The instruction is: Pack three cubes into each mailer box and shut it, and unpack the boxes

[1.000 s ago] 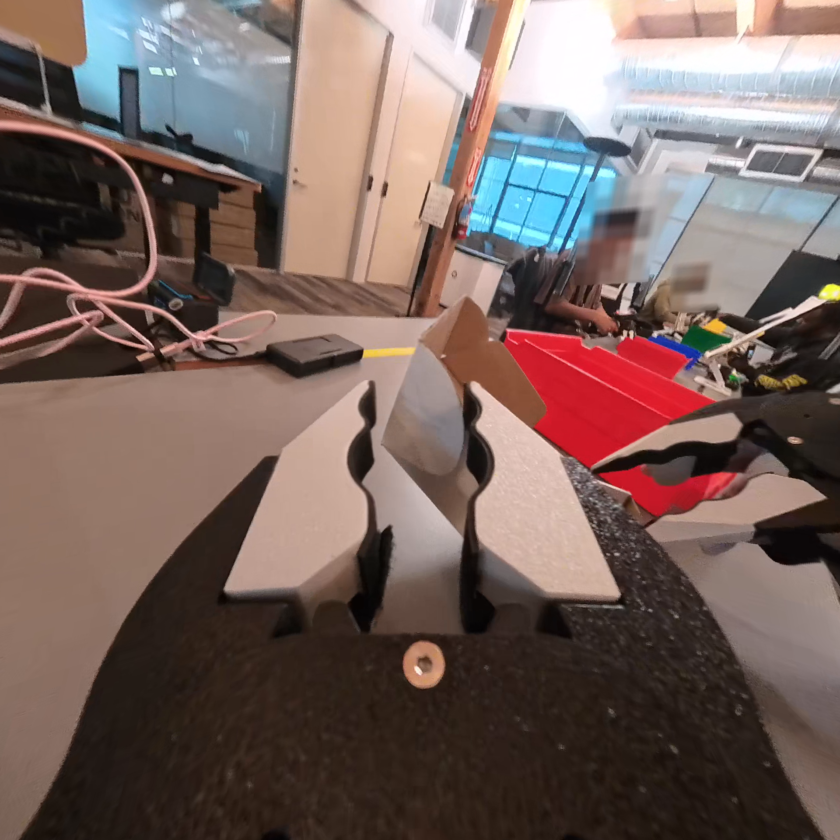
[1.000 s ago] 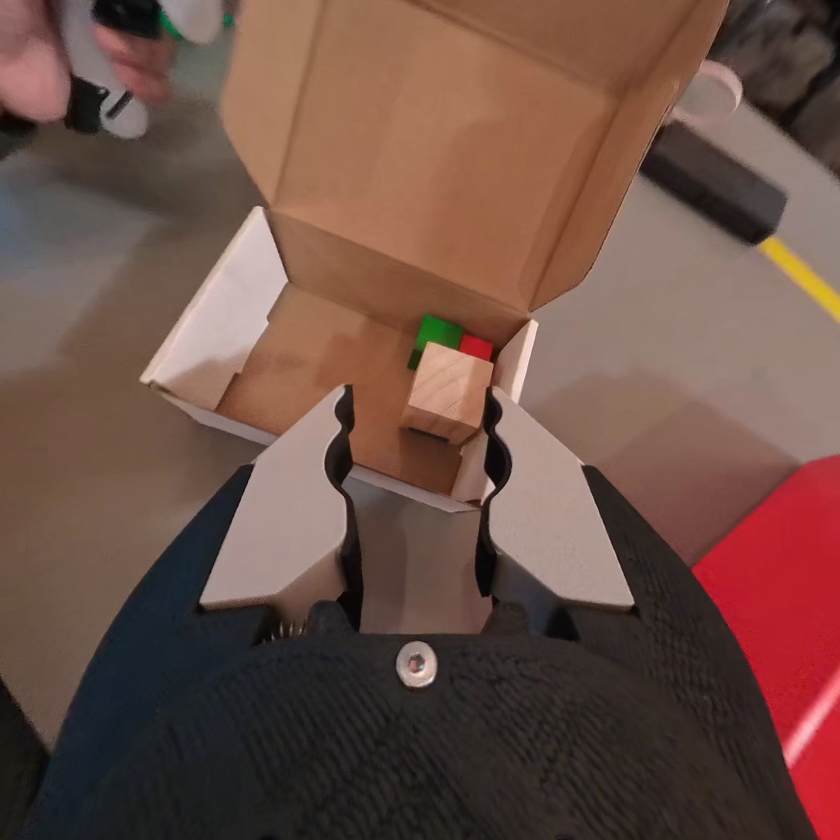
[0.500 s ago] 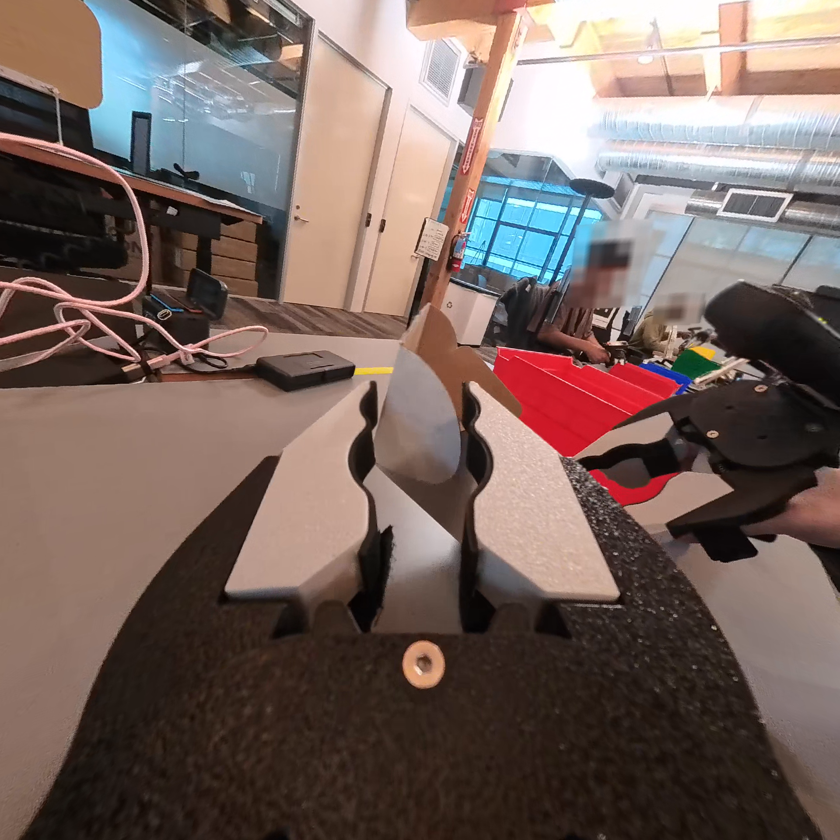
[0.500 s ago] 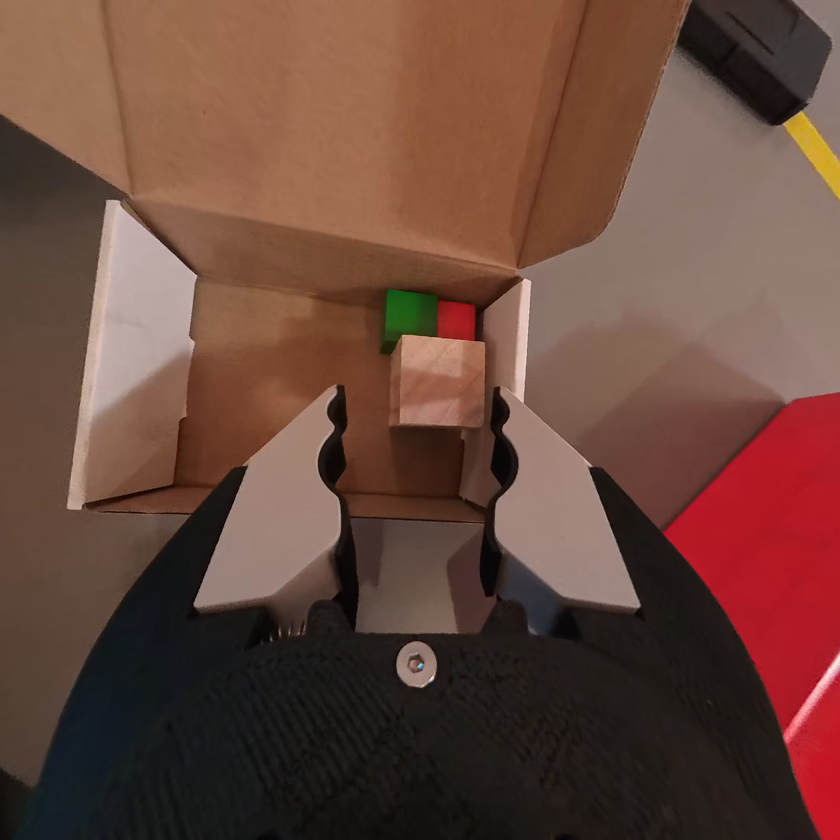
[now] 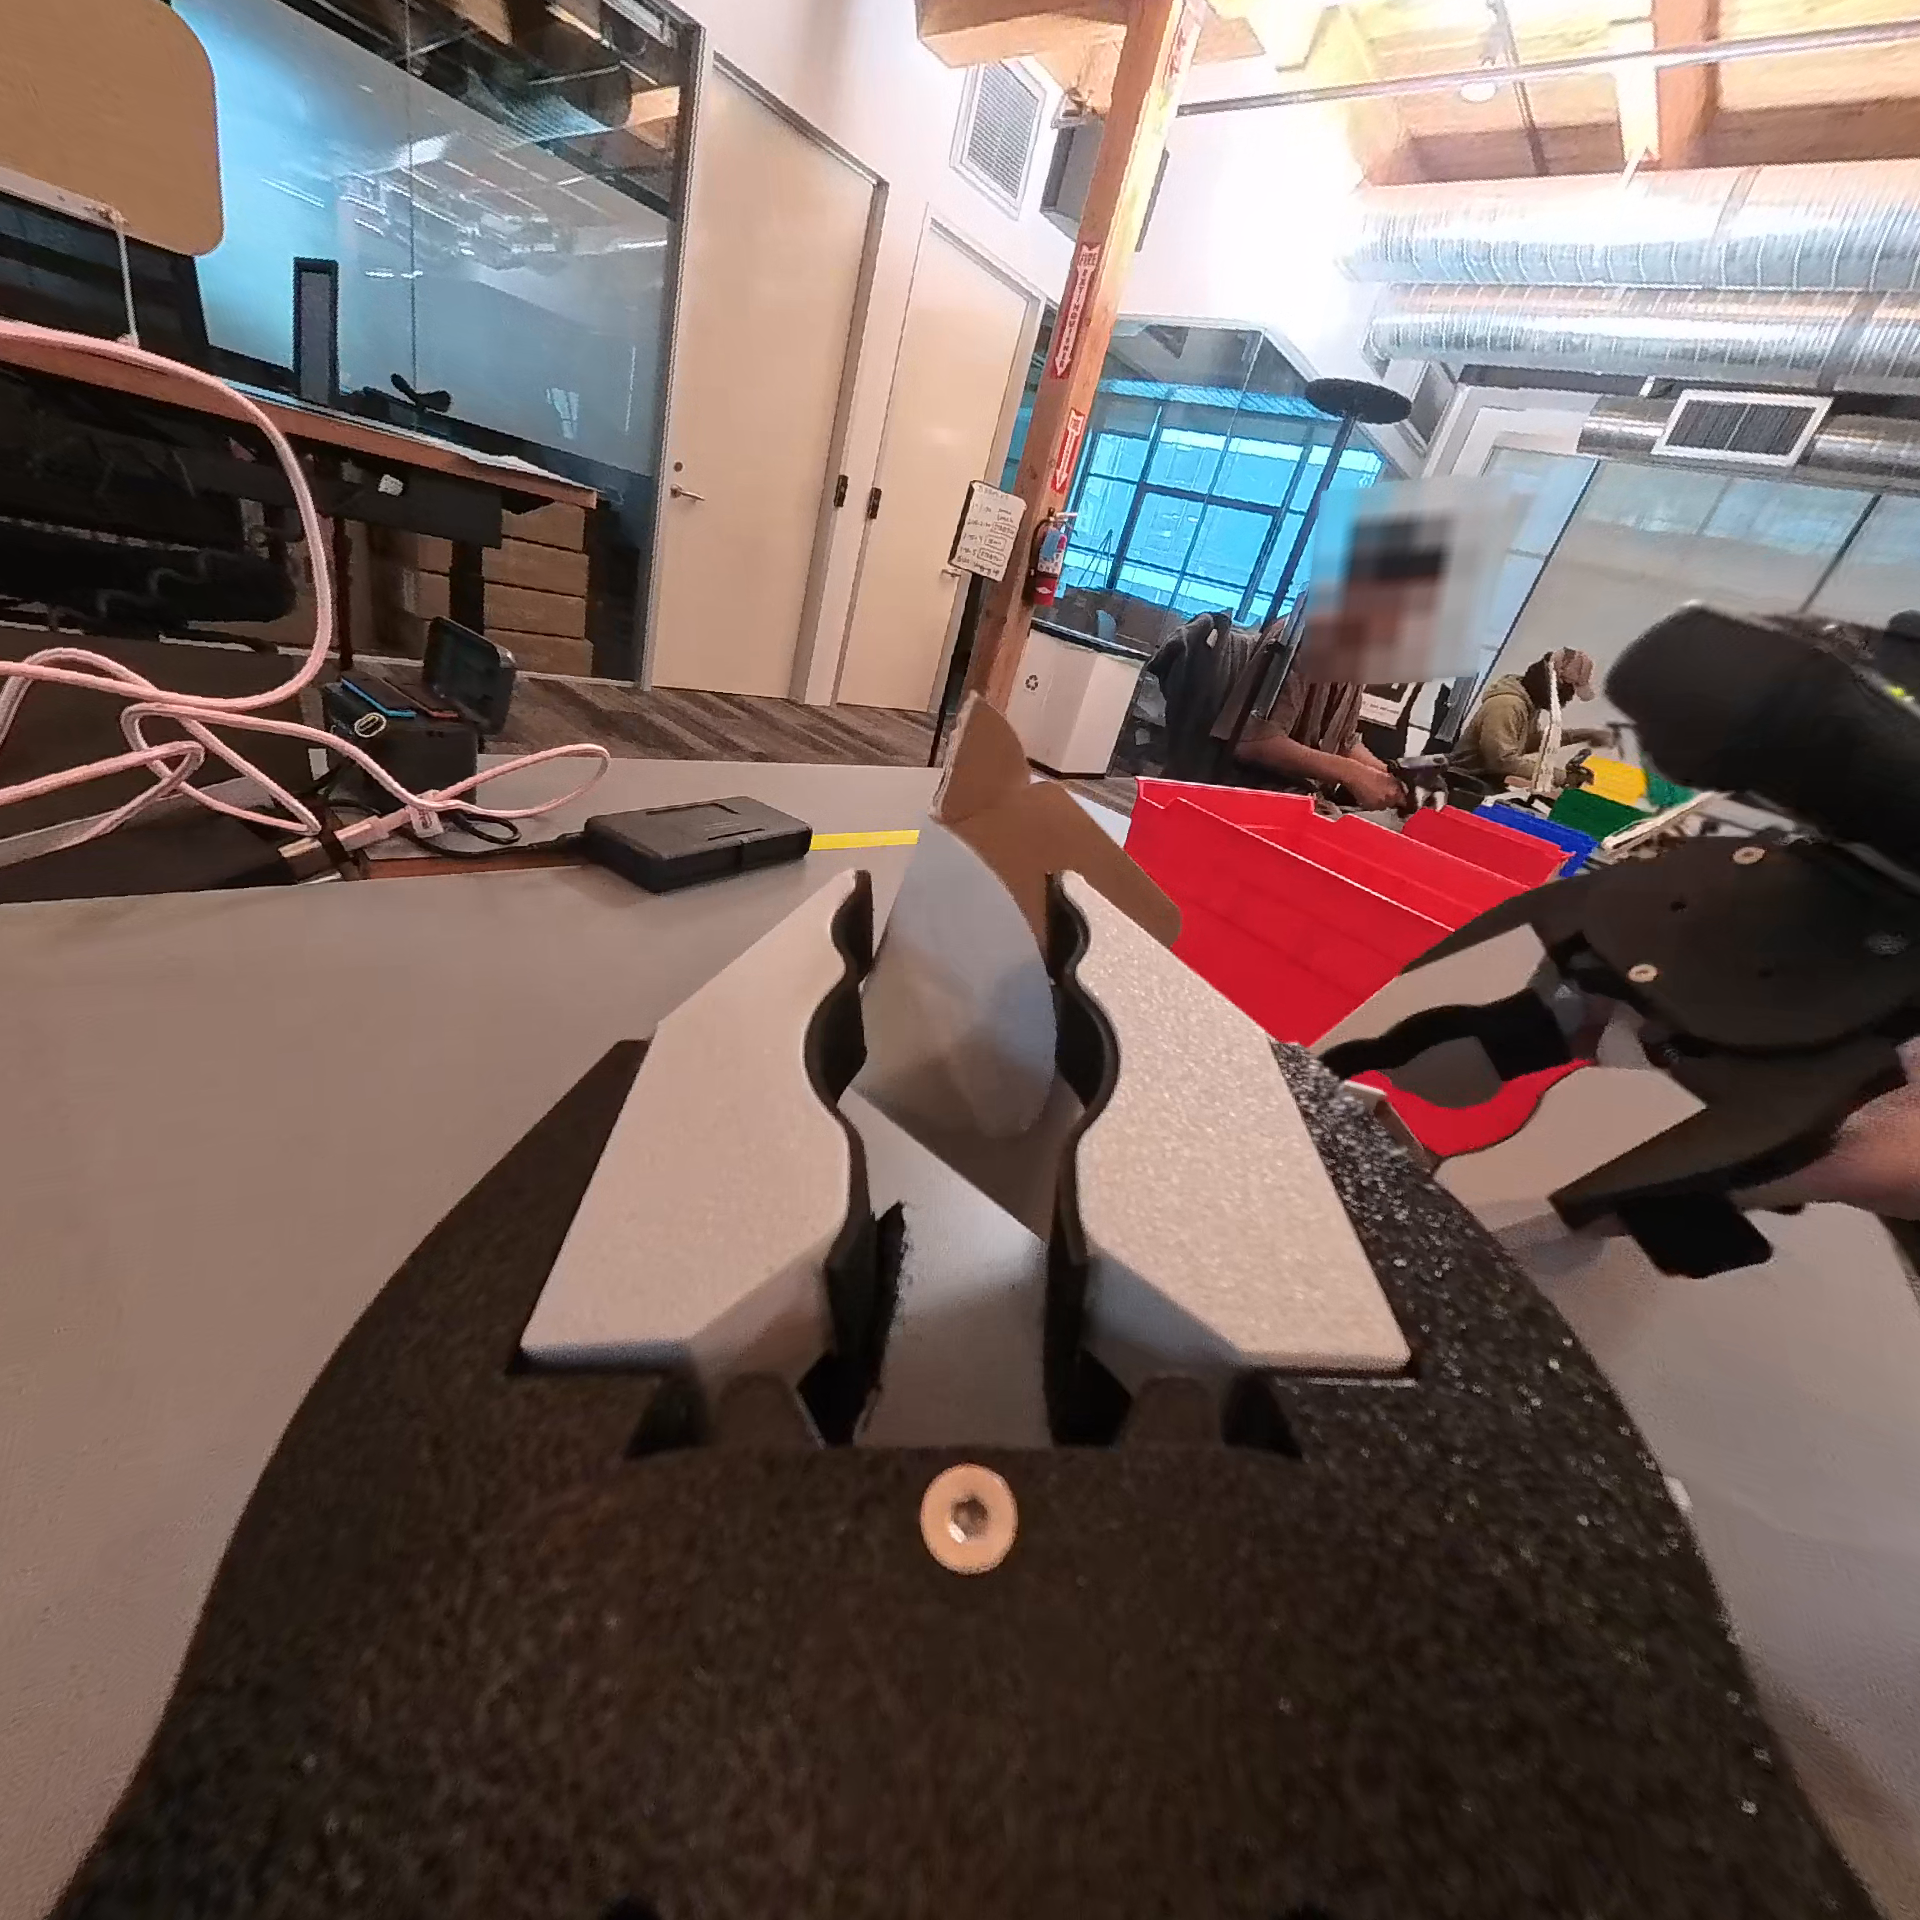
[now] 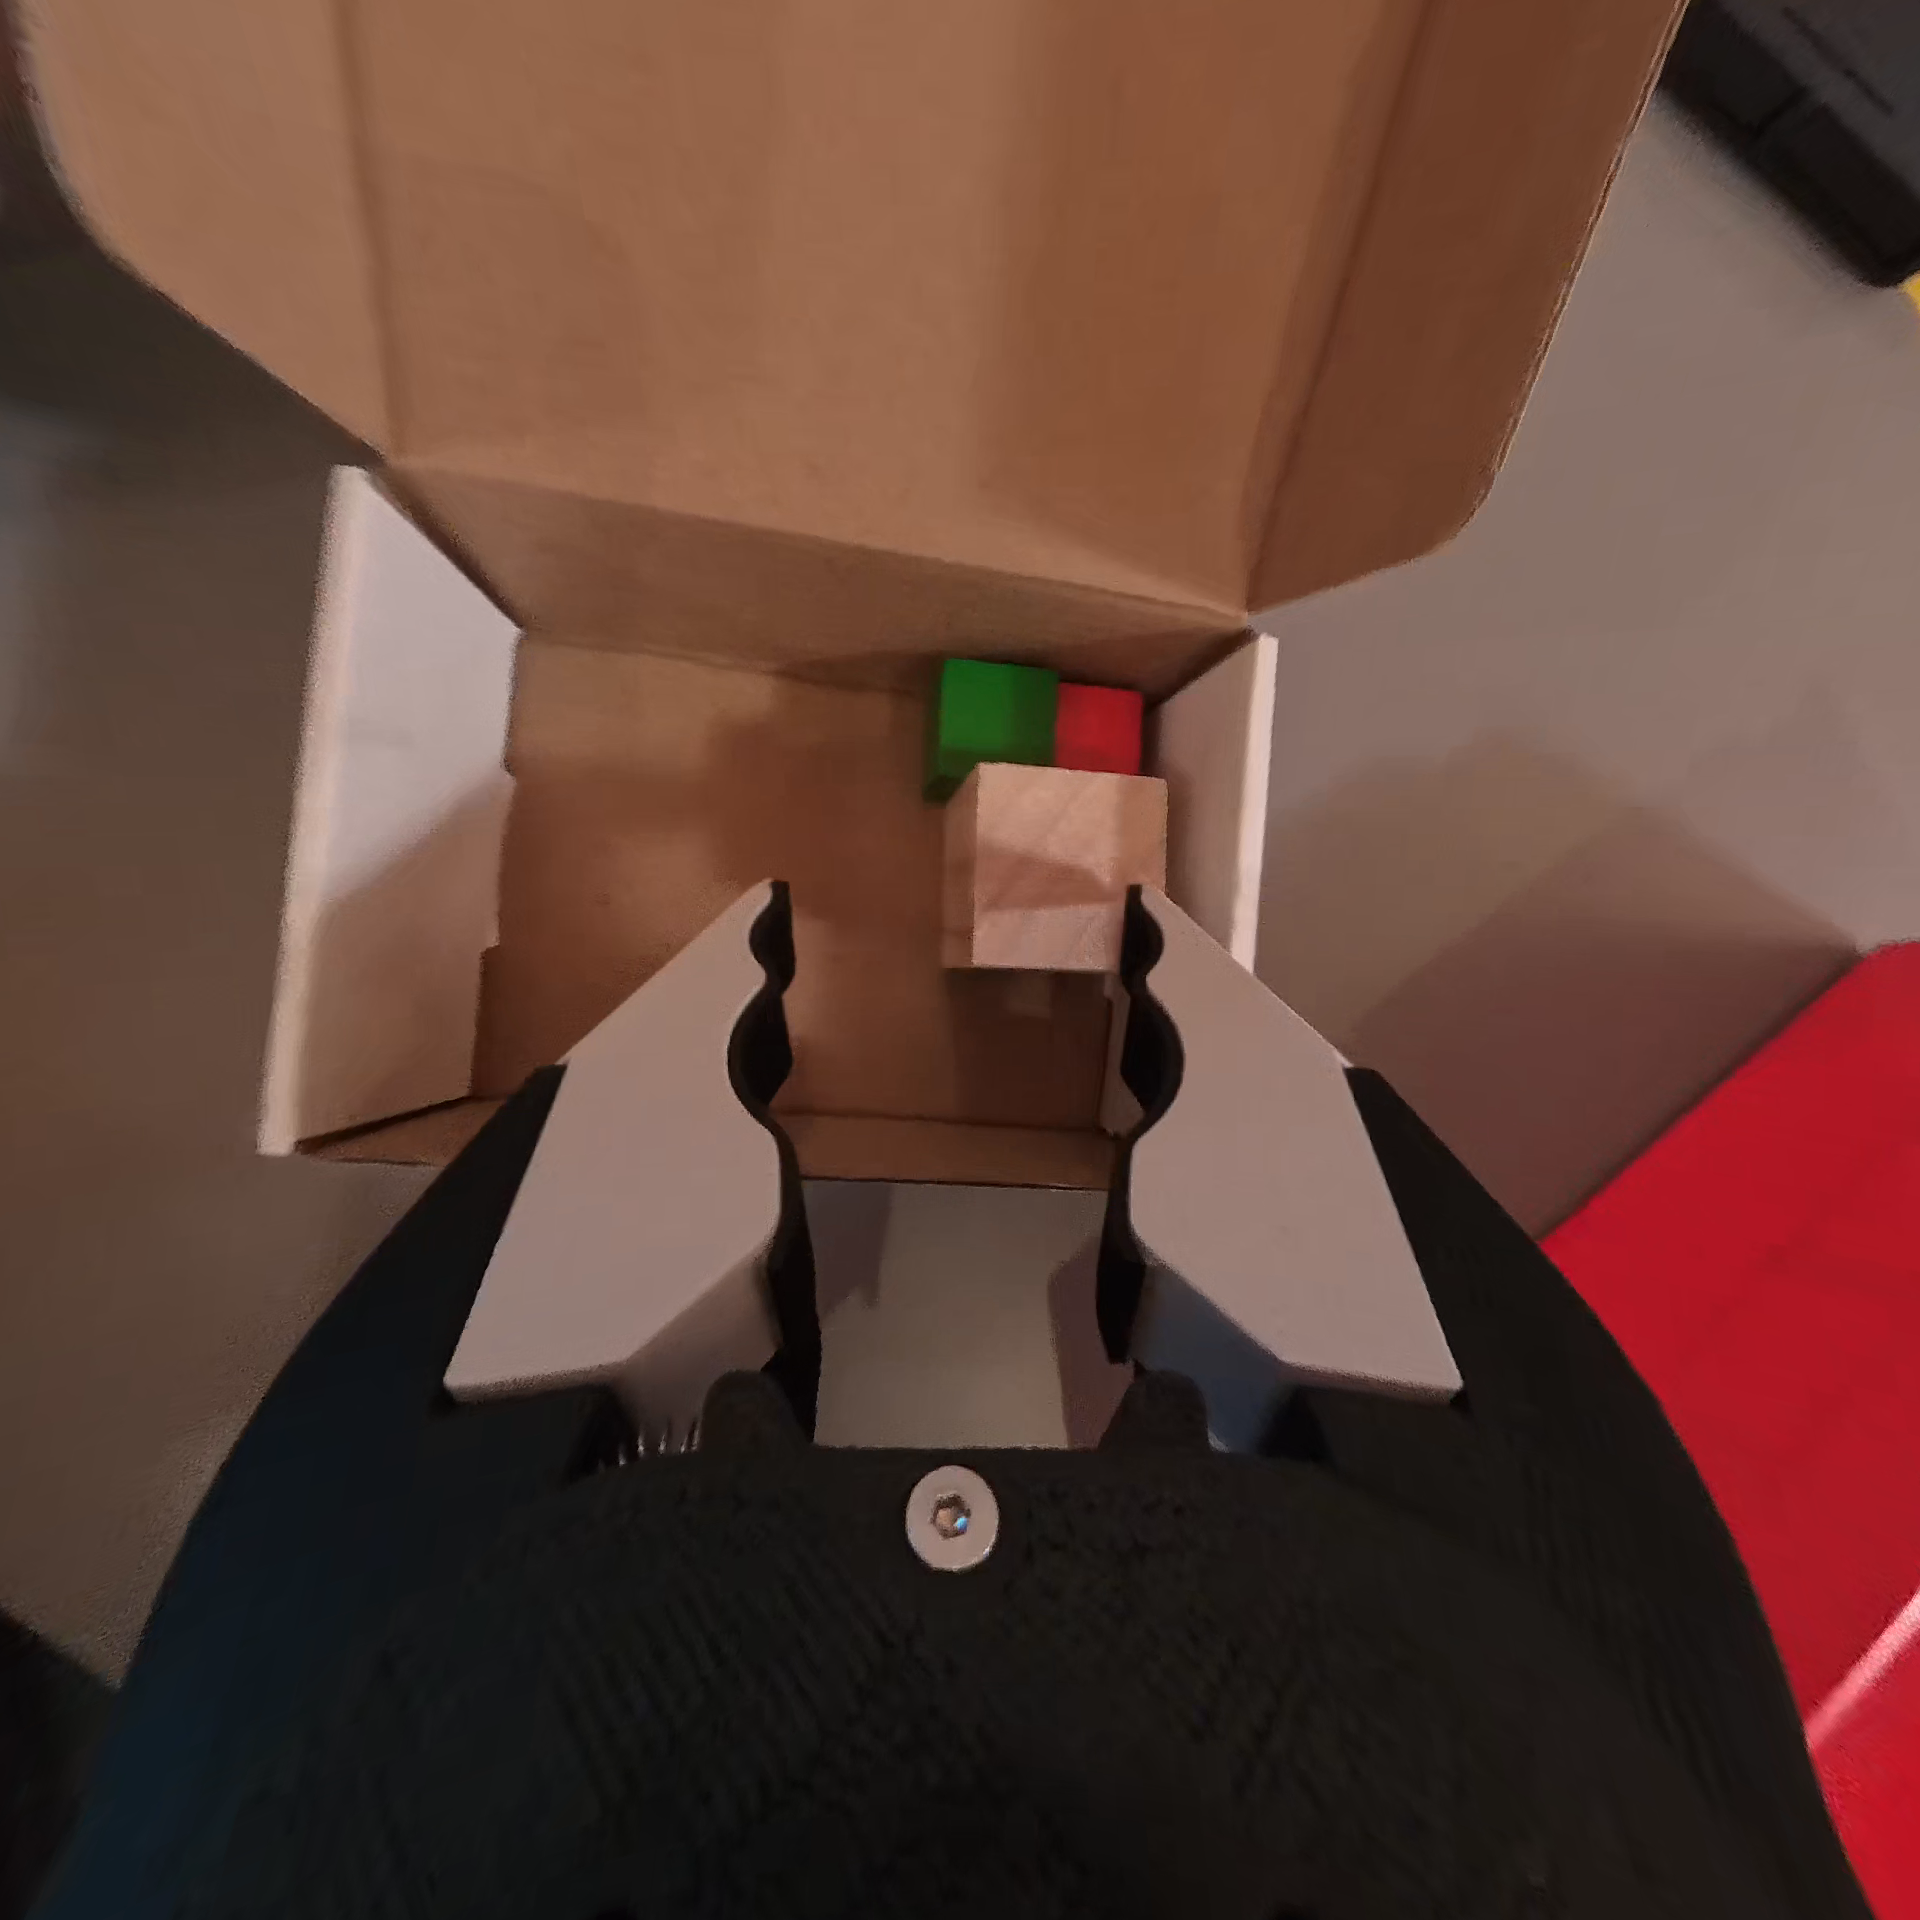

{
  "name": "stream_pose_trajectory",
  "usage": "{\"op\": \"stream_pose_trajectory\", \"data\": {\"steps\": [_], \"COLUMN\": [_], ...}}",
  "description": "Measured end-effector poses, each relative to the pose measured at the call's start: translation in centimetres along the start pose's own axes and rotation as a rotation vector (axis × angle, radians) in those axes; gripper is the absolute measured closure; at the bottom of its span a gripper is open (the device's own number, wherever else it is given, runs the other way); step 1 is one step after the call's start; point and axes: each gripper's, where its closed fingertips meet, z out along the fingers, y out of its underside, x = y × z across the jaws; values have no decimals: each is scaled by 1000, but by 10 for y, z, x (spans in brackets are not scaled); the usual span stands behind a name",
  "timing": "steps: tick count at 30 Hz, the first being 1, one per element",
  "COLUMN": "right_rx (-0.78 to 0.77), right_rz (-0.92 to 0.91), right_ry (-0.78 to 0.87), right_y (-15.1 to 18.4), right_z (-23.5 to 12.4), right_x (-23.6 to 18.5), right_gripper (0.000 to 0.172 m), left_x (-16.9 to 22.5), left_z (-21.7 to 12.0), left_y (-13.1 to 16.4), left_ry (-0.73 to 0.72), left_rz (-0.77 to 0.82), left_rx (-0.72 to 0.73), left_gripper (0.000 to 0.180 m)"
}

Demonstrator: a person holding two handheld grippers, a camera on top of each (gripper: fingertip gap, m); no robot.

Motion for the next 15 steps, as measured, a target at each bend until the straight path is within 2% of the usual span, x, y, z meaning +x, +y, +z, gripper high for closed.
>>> {"op": "stream_pose_trajectory", "data": {"steps": [5, 15], "right_rx": [-16, 17], "right_rz": [-4, -9], "right_ry": [5, -126], "right_y": [2, -5], "right_z": [2, -2], "right_x": [-1, -19], "right_gripper": [111, 114], "left_x": [3, 4], "left_z": [0, 0], "left_y": [-1, -1], "left_ry": [2, 0], "left_rz": [17, 32], "left_rx": [0, 0], "left_gripper": [151, 154]}}
